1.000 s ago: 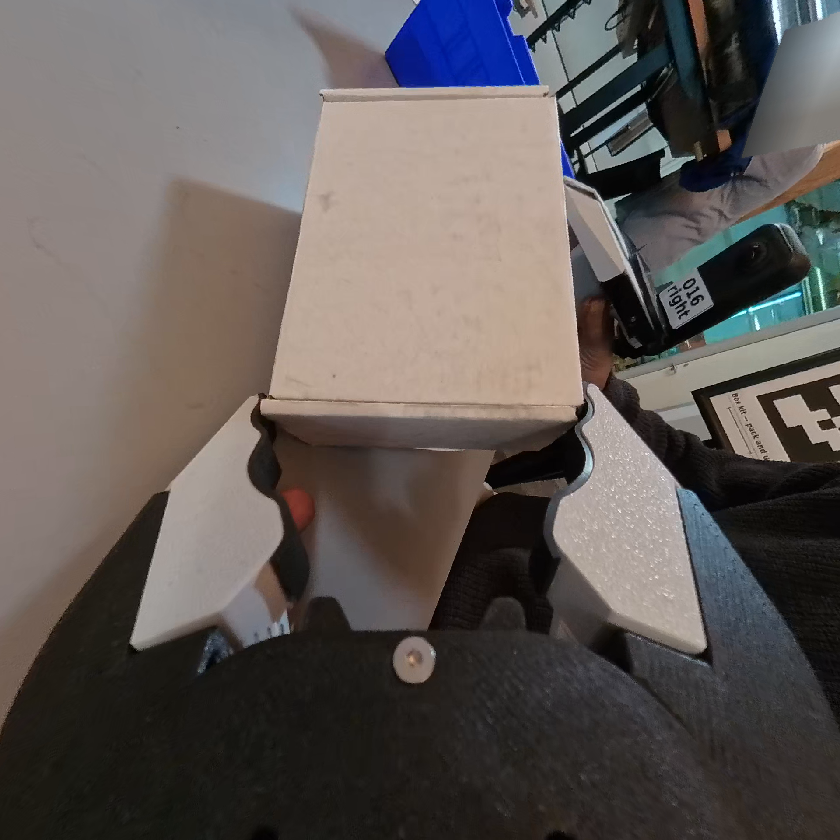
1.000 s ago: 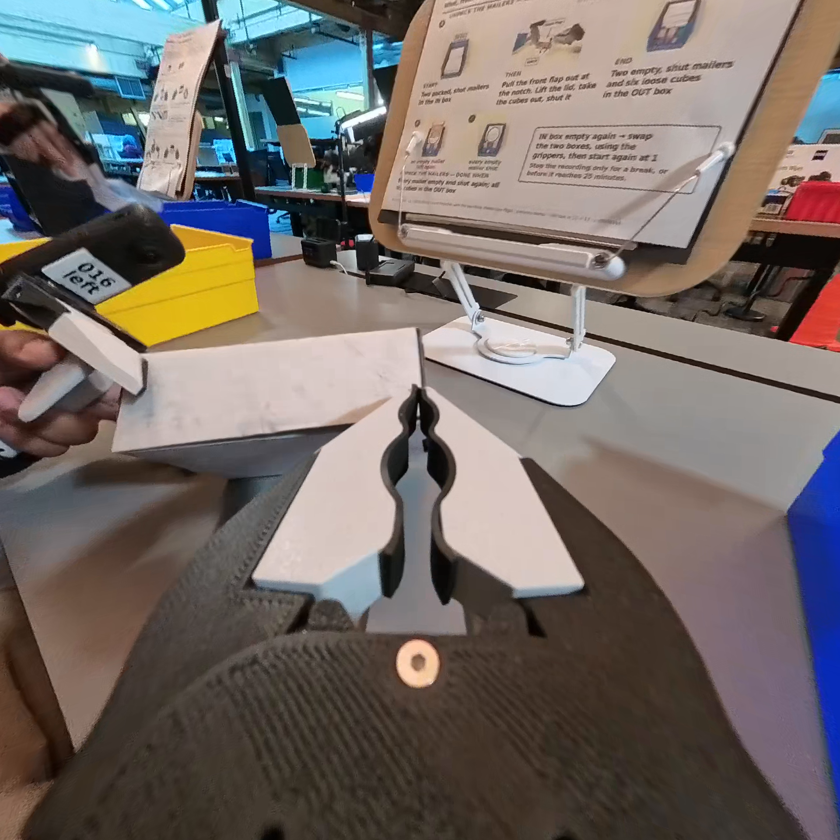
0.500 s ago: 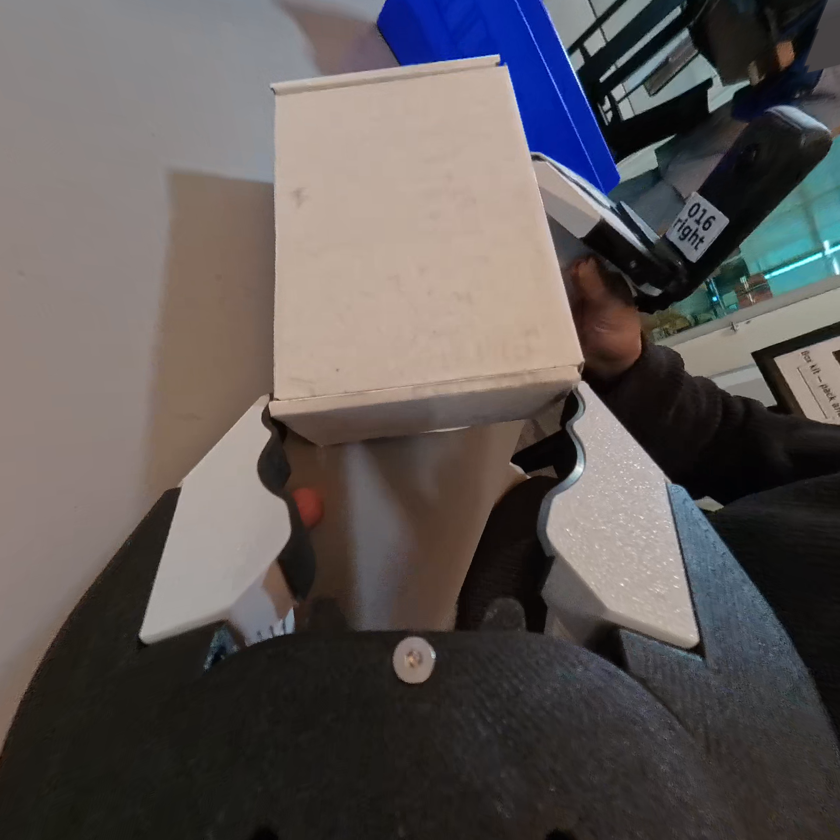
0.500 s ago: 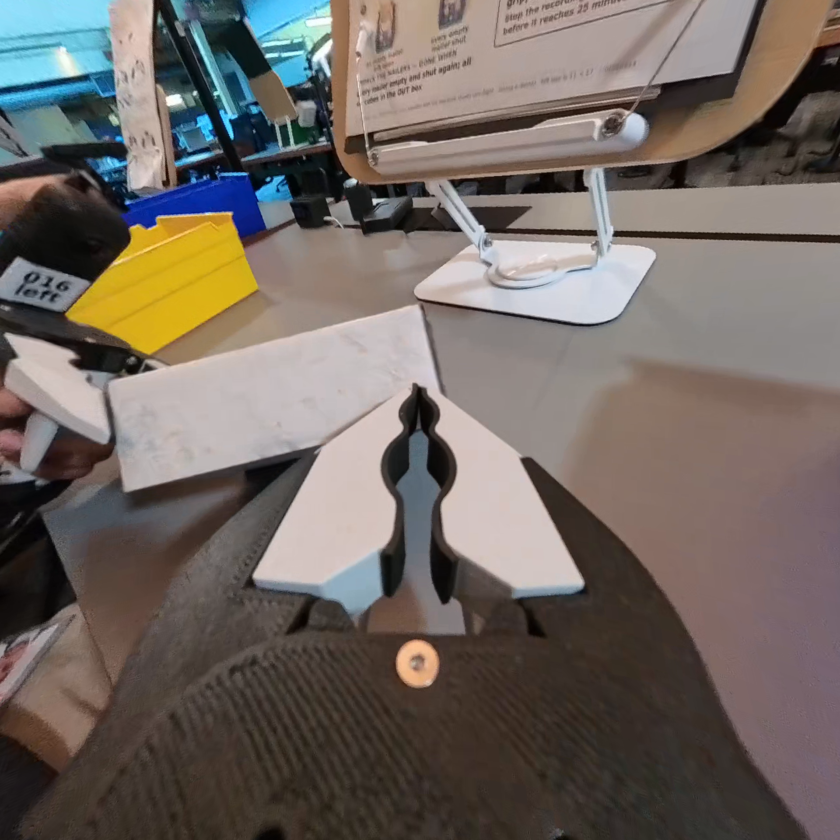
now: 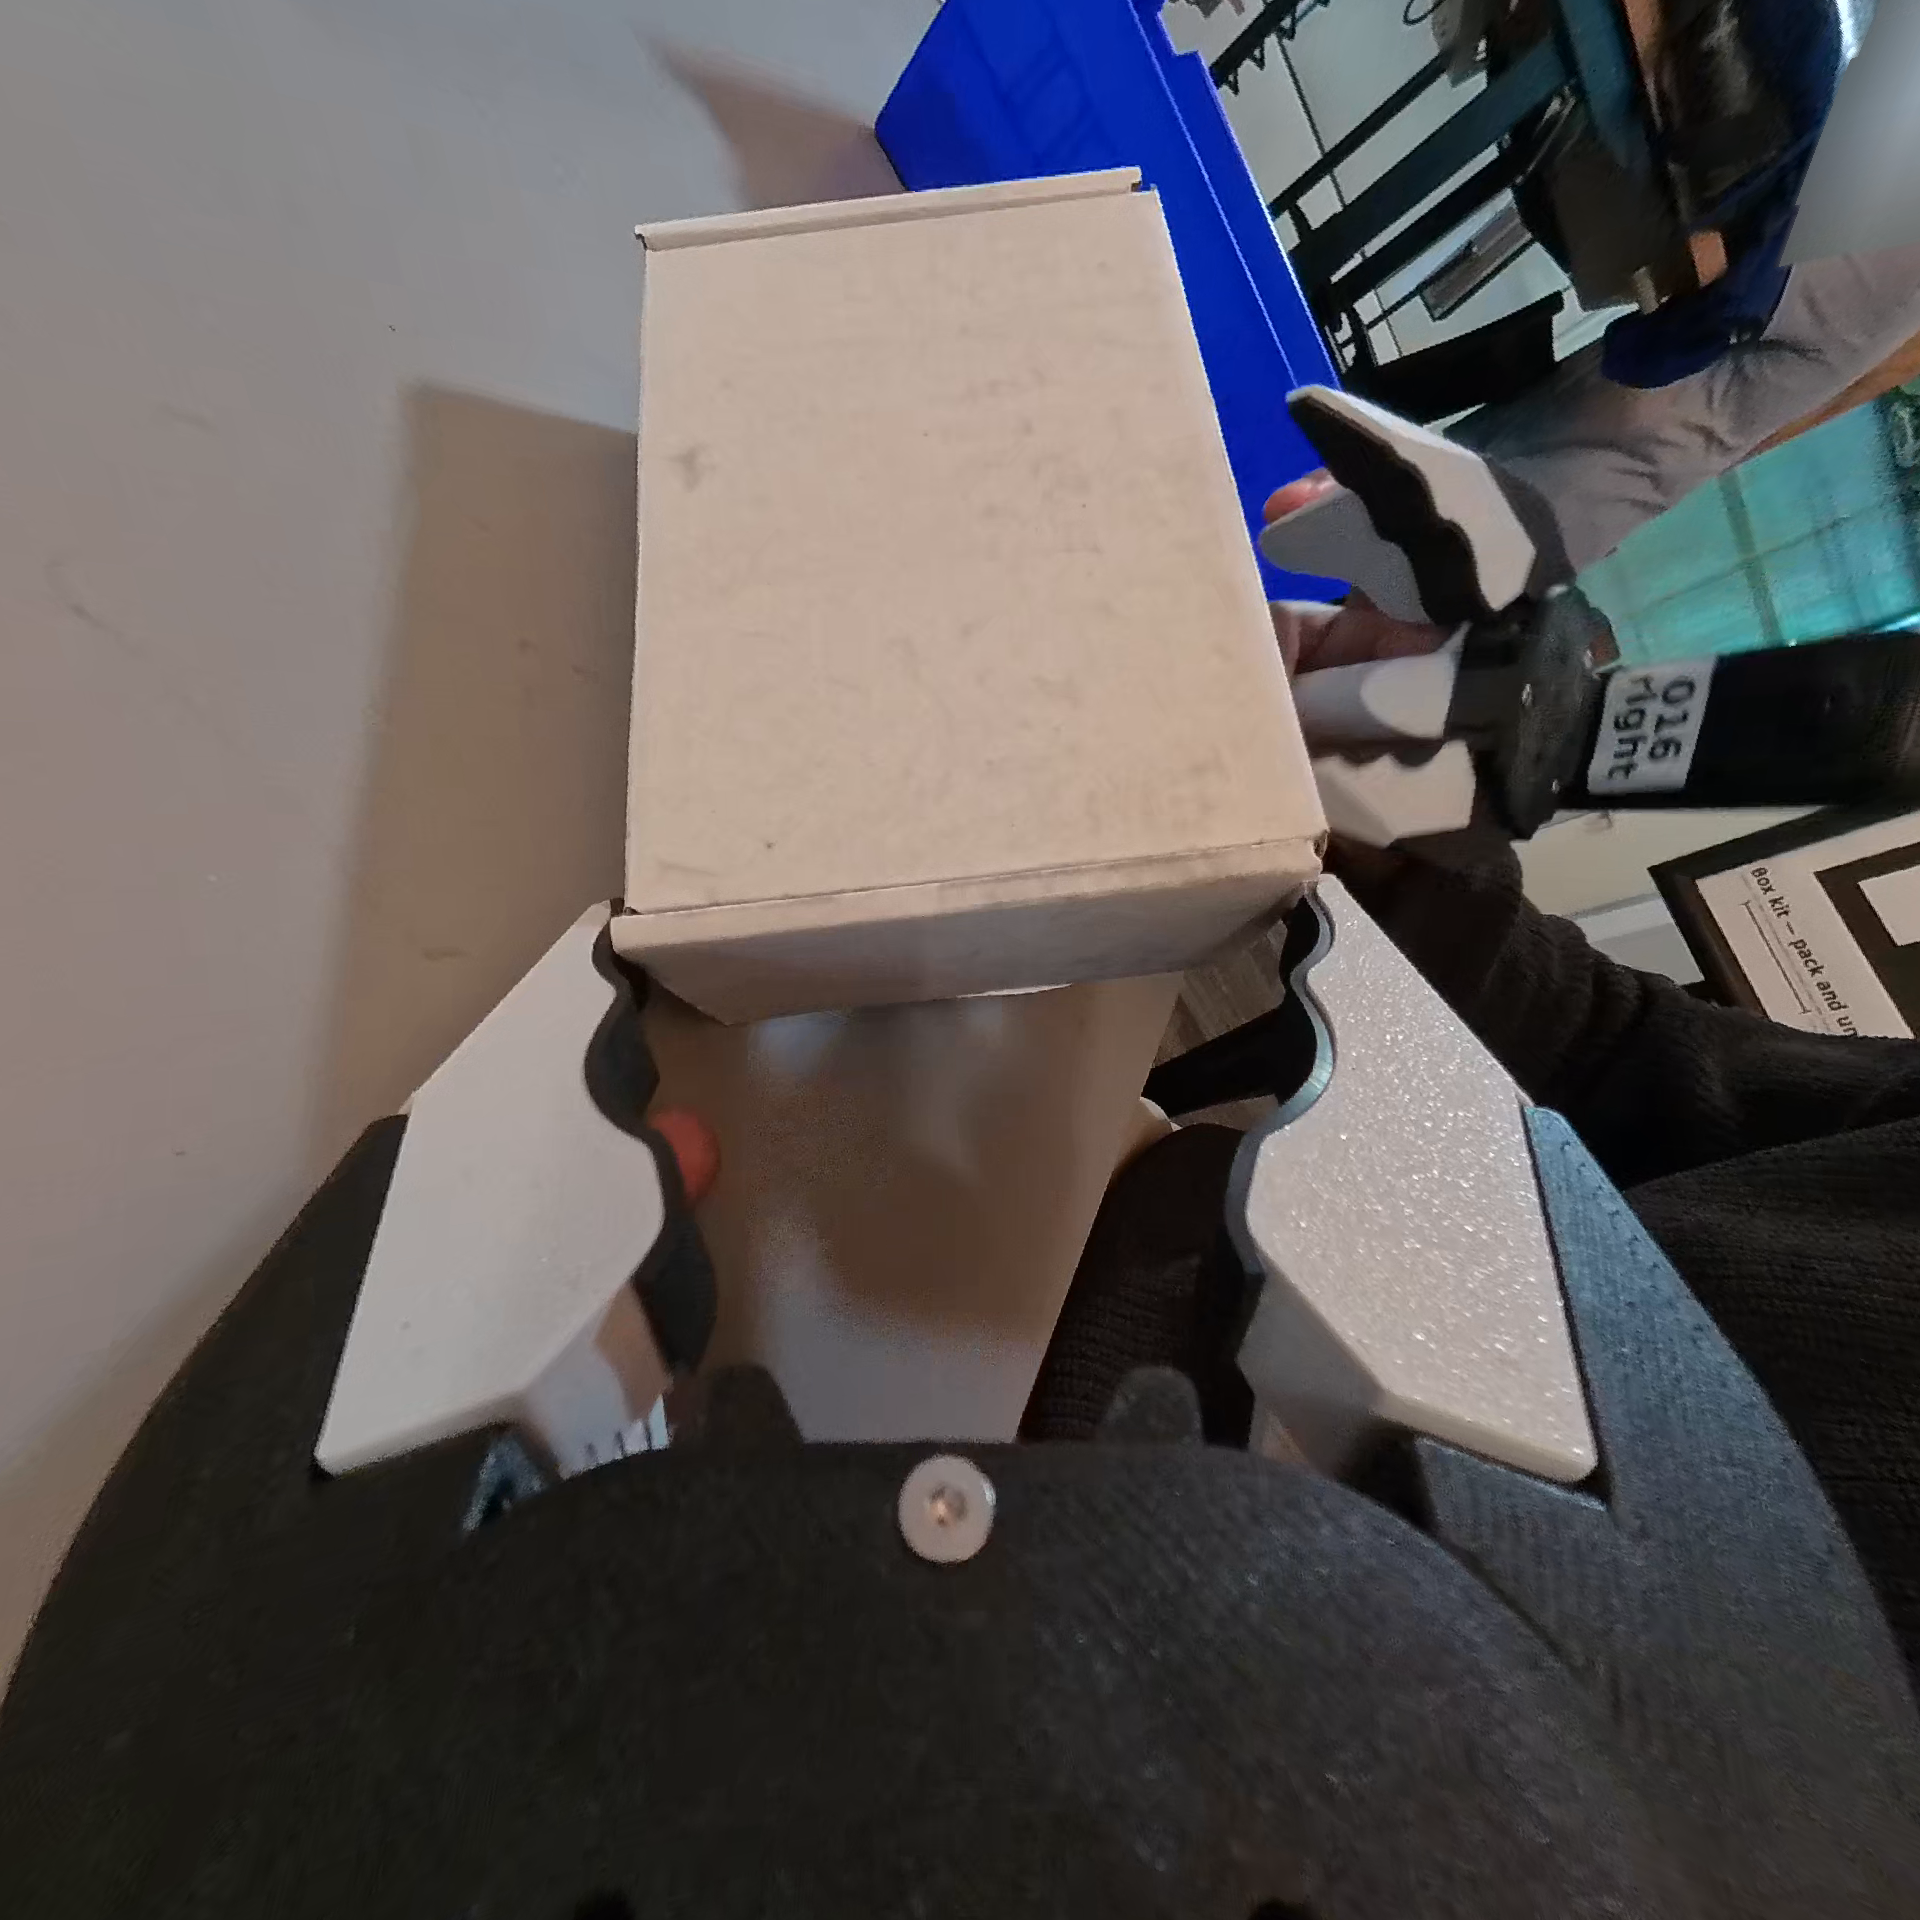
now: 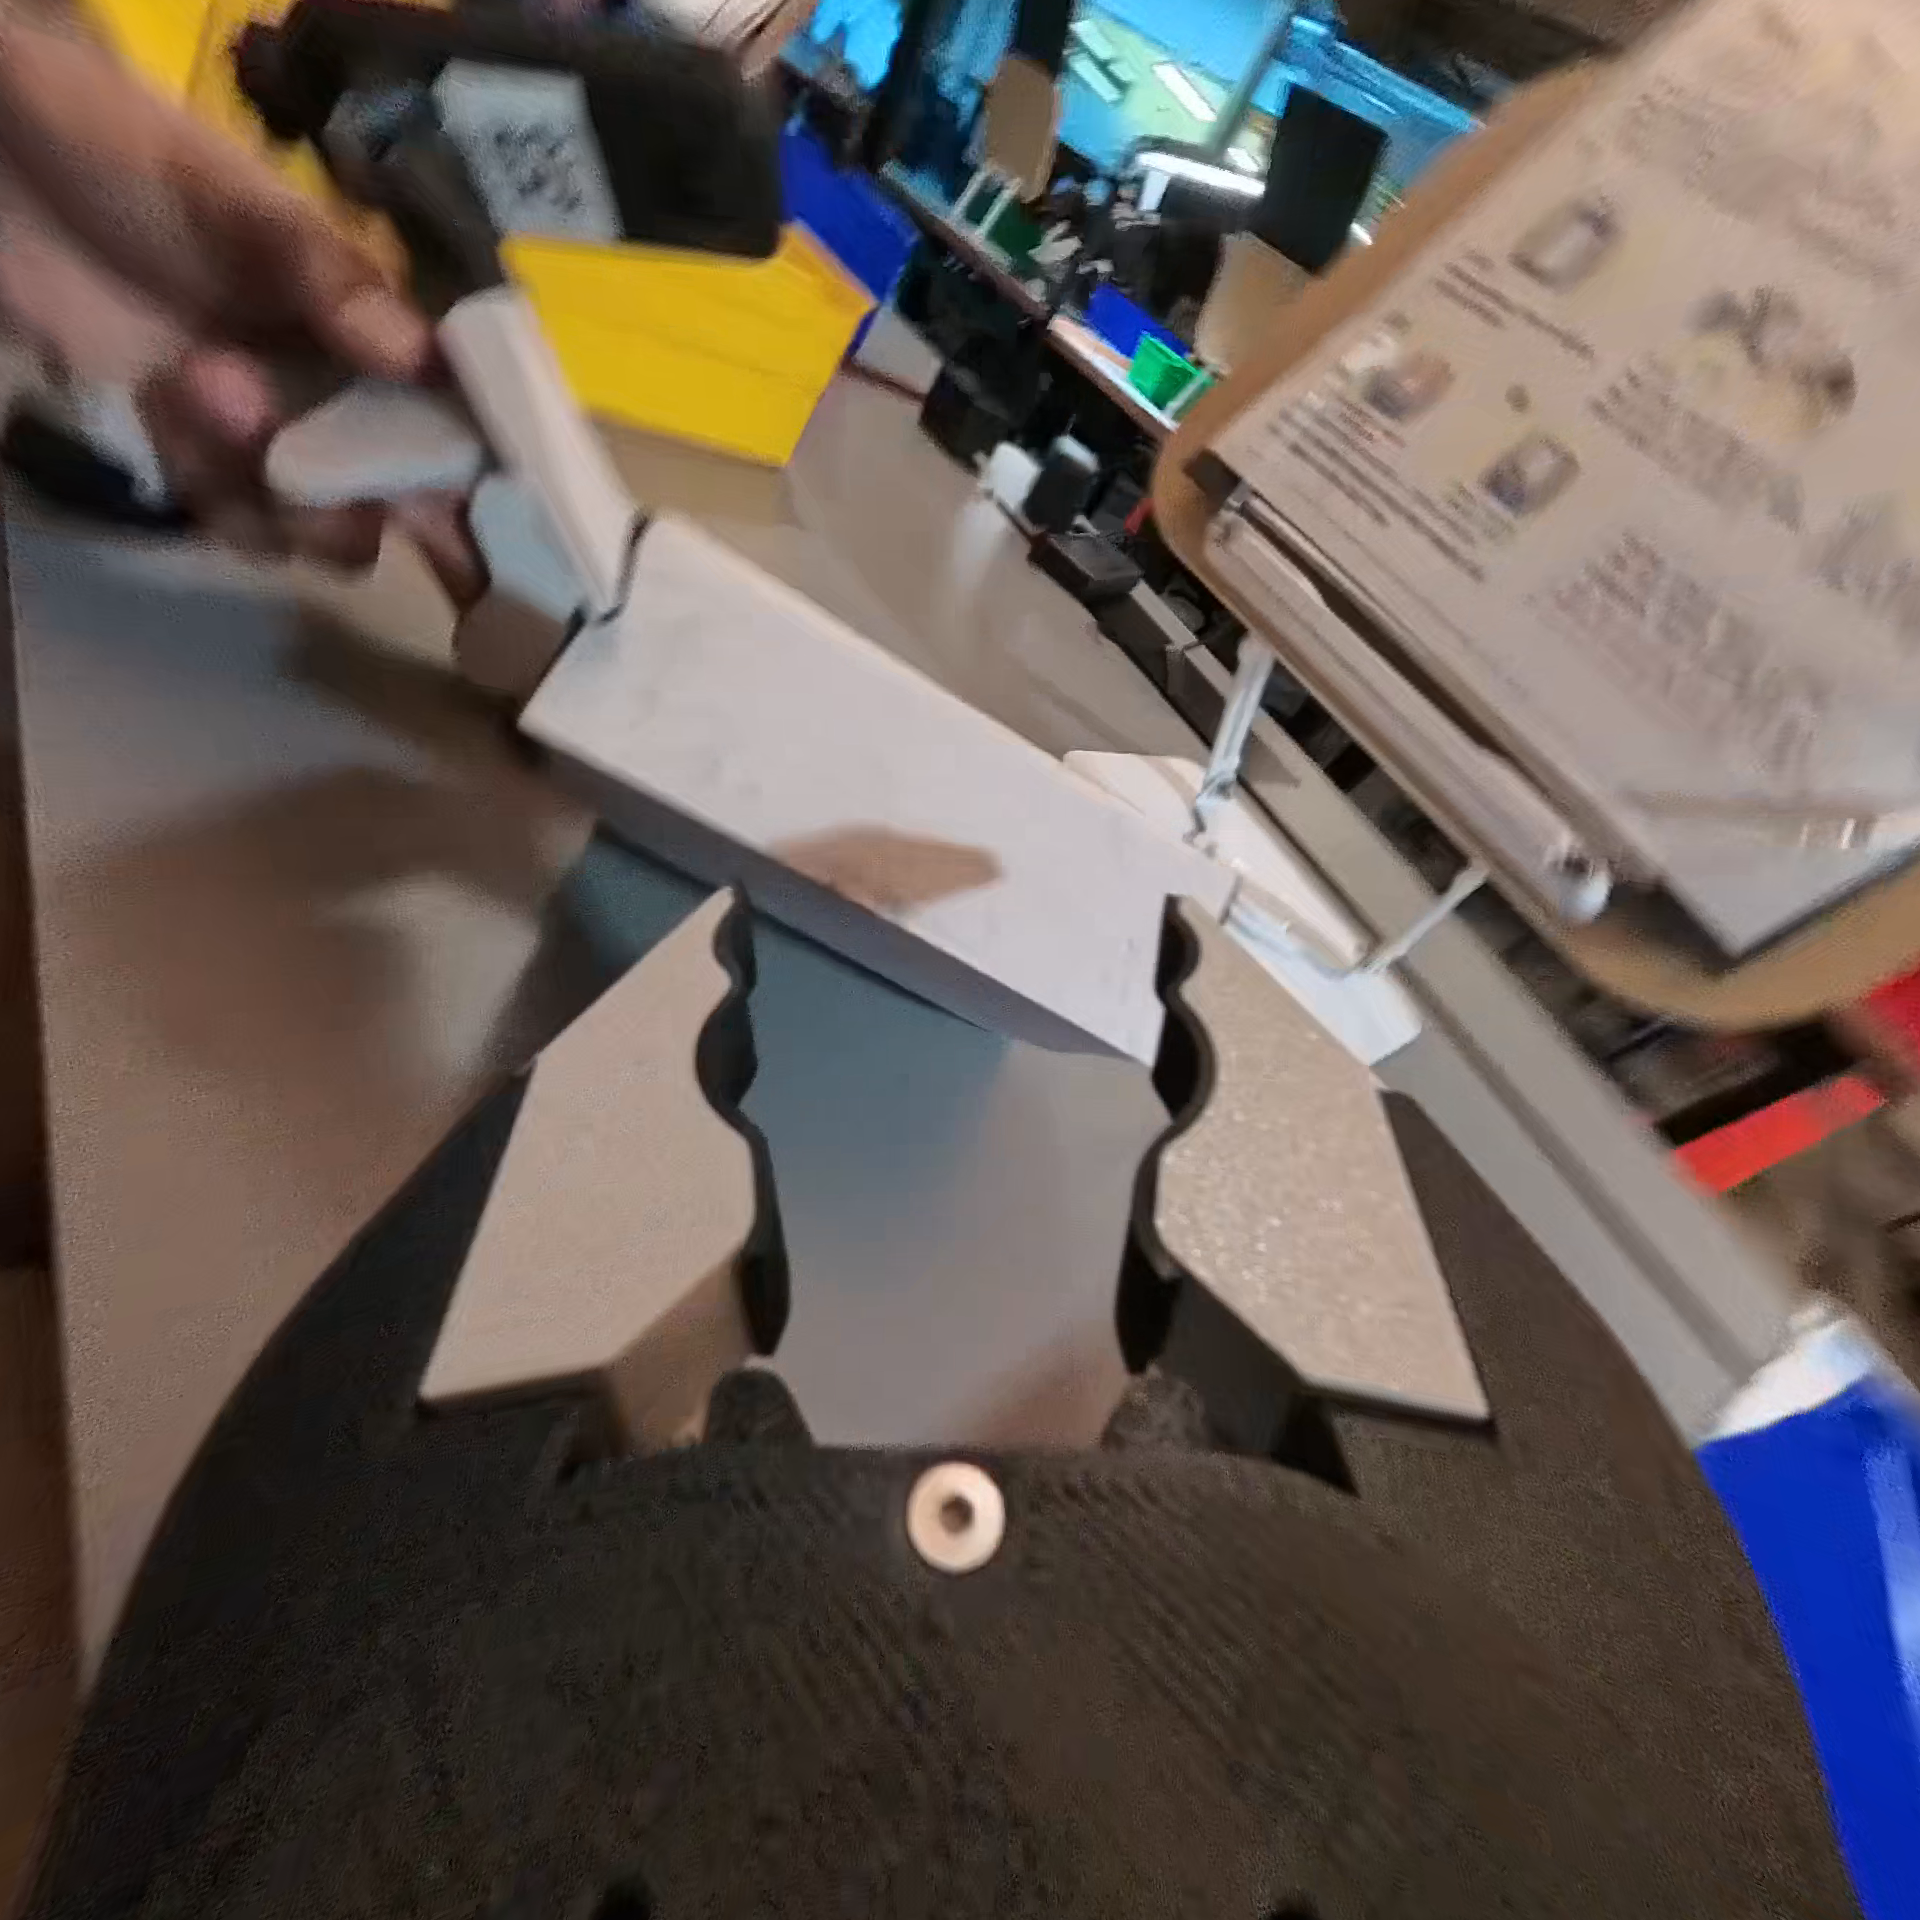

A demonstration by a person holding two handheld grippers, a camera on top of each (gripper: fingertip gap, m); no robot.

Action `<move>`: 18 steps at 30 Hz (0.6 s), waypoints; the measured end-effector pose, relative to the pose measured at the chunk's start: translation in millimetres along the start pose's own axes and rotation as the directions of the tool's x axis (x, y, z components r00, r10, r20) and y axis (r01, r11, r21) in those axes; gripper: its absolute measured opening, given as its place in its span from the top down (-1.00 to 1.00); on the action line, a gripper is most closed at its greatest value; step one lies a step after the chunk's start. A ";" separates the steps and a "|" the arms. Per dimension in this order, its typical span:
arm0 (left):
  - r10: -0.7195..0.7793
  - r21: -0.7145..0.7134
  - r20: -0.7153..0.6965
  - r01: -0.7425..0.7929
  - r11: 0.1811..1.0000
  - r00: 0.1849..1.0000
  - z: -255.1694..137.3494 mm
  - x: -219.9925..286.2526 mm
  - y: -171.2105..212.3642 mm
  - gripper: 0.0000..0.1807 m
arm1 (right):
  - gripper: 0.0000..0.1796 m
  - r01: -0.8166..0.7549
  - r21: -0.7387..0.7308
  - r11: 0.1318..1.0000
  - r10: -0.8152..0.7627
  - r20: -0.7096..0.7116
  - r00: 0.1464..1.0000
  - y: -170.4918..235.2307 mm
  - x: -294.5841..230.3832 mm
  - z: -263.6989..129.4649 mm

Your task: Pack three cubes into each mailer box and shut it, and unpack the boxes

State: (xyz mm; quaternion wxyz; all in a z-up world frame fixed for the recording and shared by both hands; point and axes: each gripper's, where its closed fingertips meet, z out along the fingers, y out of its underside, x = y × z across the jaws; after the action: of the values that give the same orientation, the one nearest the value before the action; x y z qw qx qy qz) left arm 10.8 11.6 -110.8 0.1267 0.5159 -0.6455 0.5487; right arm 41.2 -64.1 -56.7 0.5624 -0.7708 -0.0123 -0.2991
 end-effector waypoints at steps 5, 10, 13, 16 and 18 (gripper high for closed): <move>0.009 0.002 0.000 -0.009 1.000 1.000 0.2 0.0 -0.3 -0.34 | 0.04 0.533 -0.147 0.833 -0.532 0.046 0.845 10.4 -14.2 19.7; 0.077 -0.023 0.035 -0.076 0.997 0.996 2.0 1.2 3.0 -0.34 | 0.01 0.706 -0.153 0.692 -0.691 0.144 0.708 8.8 -26.7 45.0; 0.156 -0.049 0.061 -0.153 0.987 0.986 3.3 3.5 6.6 -0.35 | 0.22 0.757 -0.164 0.632 -0.724 0.224 0.653 8.7 -36.2 52.4; 0.244 -0.047 0.061 -0.242 0.969 0.968 -3.1 9.1 5.1 -0.27 | 0.26 0.753 -0.181 0.632 -0.718 0.228 0.658 10.5 -37.1 49.5; 0.371 0.001 0.078 -0.373 0.928 0.925 -10.9 17.1 -3.0 -0.28 | 0.26 0.721 -0.181 0.668 -0.690 0.211 0.692 11.1 -31.0 44.4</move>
State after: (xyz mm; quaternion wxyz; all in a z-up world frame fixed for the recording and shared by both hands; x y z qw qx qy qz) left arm 1.4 12.2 -92.6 -0.0086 0.4059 -0.7317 0.5475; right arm 39.5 -19.5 -89.3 0.2988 -0.7870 -0.3070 -0.4440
